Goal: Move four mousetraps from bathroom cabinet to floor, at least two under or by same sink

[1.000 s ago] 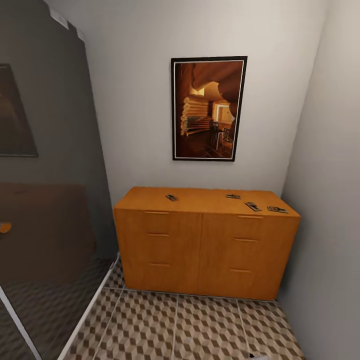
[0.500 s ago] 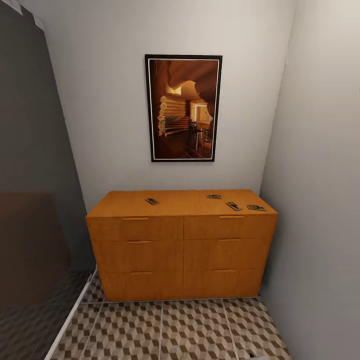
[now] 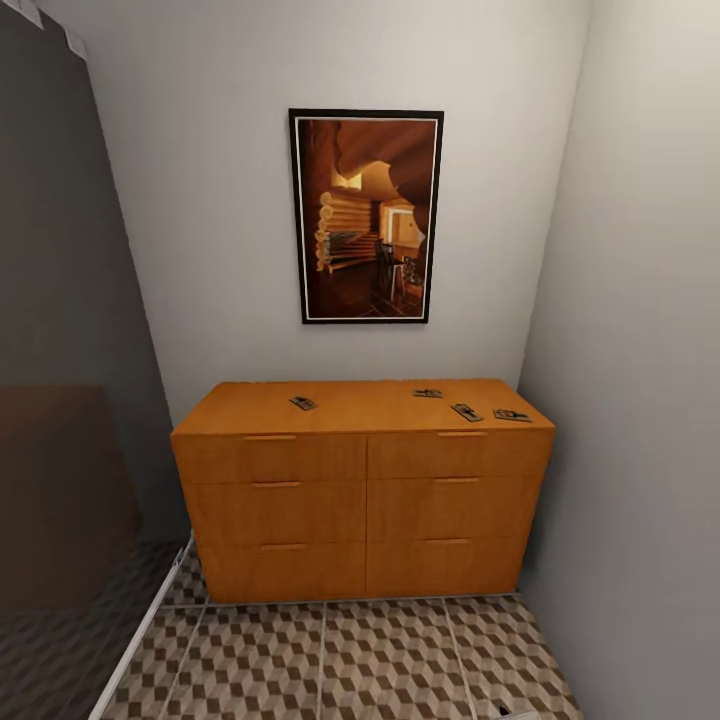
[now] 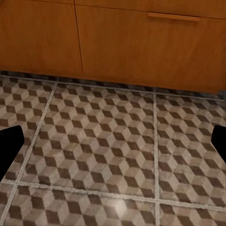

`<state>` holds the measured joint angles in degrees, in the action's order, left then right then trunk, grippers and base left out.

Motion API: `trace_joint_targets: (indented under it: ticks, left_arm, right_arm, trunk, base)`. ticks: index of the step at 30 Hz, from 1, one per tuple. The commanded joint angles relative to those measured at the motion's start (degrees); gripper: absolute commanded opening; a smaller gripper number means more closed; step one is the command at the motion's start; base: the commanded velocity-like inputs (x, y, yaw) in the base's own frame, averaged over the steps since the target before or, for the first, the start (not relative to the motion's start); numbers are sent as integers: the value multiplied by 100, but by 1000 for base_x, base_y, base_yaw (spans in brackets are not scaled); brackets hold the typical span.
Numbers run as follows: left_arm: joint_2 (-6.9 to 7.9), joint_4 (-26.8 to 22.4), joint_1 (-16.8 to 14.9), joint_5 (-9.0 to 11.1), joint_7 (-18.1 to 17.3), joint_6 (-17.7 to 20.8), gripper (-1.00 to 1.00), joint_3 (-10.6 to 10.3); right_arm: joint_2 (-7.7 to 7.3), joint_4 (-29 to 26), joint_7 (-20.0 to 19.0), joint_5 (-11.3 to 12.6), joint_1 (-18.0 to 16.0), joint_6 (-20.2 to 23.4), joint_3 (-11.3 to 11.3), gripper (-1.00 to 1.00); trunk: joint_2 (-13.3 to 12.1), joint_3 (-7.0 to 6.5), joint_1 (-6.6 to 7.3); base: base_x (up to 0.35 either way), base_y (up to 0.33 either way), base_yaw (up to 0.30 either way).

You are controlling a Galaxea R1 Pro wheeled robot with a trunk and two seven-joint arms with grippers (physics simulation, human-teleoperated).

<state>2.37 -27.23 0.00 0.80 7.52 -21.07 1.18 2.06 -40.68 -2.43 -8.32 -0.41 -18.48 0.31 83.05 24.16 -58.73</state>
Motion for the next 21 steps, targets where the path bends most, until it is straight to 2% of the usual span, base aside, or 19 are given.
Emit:
trace_joint_targets:
  ticks: [1,10,21]
  left_arm:
    - [0,-3,0,8,12,-11,100,-4]
    - [-6,-2,0,8,18,-3,100,-4]
    - [-8,-2,0,8,20,-2,100,-4]
  right_arm:
    - [3,1,-12,-37,-3,-16,-13,100]
    - [21,-2,-12,-30,-3,-16,-13,100]
    - [31,-2,-12,-29,-3,-16,-11,100]
  trunk:
    - [3,5,0]
    - [3,5,0]
    - [3,5,0]
  base:
    - [0,0,0]
    - [0,-22,13]
    - [20,-243,45]
